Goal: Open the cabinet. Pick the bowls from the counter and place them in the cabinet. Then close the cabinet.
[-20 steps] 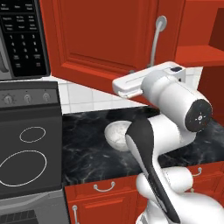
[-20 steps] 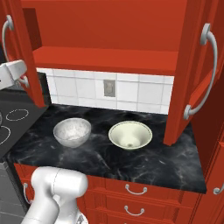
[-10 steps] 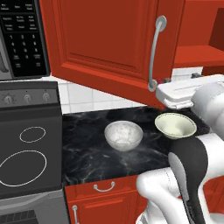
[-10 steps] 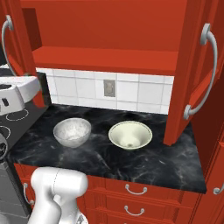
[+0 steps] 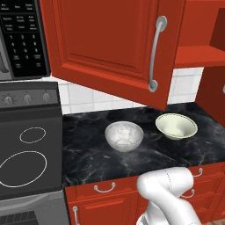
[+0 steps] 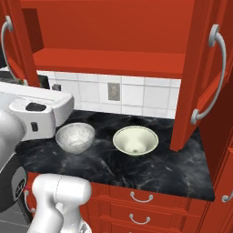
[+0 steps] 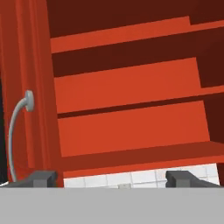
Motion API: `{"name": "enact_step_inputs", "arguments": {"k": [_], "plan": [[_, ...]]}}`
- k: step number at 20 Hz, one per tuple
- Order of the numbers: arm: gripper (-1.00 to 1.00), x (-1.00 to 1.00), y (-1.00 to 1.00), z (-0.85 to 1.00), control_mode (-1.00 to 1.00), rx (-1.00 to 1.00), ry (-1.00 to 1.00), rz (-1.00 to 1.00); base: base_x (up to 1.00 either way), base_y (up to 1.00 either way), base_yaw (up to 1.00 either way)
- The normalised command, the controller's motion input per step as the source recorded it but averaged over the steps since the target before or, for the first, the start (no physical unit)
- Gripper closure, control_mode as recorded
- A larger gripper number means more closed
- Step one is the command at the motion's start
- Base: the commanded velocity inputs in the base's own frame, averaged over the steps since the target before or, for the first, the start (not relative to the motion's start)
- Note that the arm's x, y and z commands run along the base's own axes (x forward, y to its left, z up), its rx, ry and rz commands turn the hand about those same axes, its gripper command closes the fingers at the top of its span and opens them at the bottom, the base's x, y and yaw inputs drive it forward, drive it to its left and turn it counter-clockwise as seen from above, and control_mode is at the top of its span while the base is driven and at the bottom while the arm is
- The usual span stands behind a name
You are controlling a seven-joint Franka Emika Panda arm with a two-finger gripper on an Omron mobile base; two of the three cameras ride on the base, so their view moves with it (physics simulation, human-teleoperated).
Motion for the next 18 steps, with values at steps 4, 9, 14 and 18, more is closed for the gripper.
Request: {"name": "enact_step_inputs", "arguments": {"k": [4,9,14,18], "plan": [[-1.0,0.18,-0.46,0.0,-1.0,0.03,0.0,0.01,0.0,0.0,0.0],[-1.0,0.31,0.05,-0.3,-1.0,0.0,0.02,0.0,0.0,0.0,0.0],[-1.0,0.39,0.43,-0.53,-1.0,0.0,0.0,0.0,0.0,0.0,0.0],[-1.0,0.66,0.03,-0.37,-1.0,0.0,-0.06,0.0,0.0,0.0,0.0]]}}
